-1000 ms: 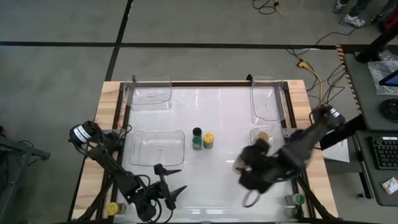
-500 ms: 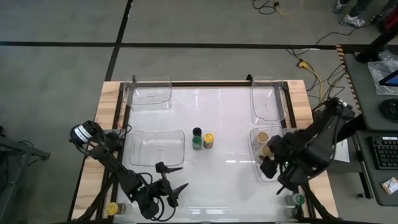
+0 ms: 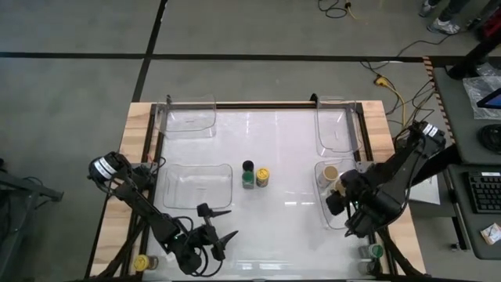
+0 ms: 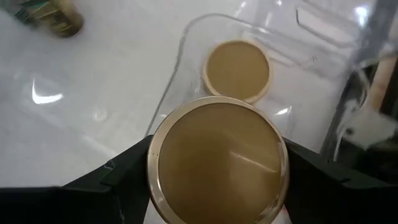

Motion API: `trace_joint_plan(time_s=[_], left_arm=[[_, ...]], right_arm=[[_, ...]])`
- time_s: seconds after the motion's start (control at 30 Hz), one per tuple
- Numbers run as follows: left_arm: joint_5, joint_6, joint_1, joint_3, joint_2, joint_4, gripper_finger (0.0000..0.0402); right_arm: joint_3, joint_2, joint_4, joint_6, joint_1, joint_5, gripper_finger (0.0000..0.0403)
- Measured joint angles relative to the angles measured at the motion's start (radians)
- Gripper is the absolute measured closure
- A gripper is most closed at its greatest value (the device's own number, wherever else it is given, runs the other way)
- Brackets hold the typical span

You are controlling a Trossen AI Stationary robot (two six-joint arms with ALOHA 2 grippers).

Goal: Sort spices by type
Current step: Put the gold spice bottle into the bottom right transparent bin

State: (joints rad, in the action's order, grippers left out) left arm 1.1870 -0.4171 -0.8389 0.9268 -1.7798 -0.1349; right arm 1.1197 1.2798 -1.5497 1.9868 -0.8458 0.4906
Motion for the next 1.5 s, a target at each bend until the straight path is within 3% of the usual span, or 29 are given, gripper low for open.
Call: trace_joint_plan(time_s=[0.3,0.57,0.77,1.1,1.27,1.5], left_arm=[[-0.001,-0.004,0.007,0.000,-0.011,0.001,0.0079],[-0.001,-0.015,0.012,0.000,-0.013,0.001,0.0079],[-0.002,-0.041,0.012,0.000,-0.013,0.001,0.0079],[-0.001,-0.039,0.024,0.000,-0.013,0.001,0.0079],[-0.002,-0.038,0.028,0.000,-0.013,0.001,0.0079],[-0.002,-0.038,0.028,0.000,-0.013,0.002,0.0079]], right_arm=[[-0.109,0.058,0.126,0.101,-0.001,-0.002,0.0131],[-0.118,0.136,0.129,0.139,-0.001,-0.001,0.0118],[-0.118,0.193,0.146,0.167,0.000,-0.001,0.0130],[-0.117,0.194,0.168,0.124,0.058,-0.054,0.0119],[-0.118,0.187,0.175,0.102,0.092,-0.044,0.0131],[-0.120,0.194,0.177,0.106,0.106,0.007,0.0116]])
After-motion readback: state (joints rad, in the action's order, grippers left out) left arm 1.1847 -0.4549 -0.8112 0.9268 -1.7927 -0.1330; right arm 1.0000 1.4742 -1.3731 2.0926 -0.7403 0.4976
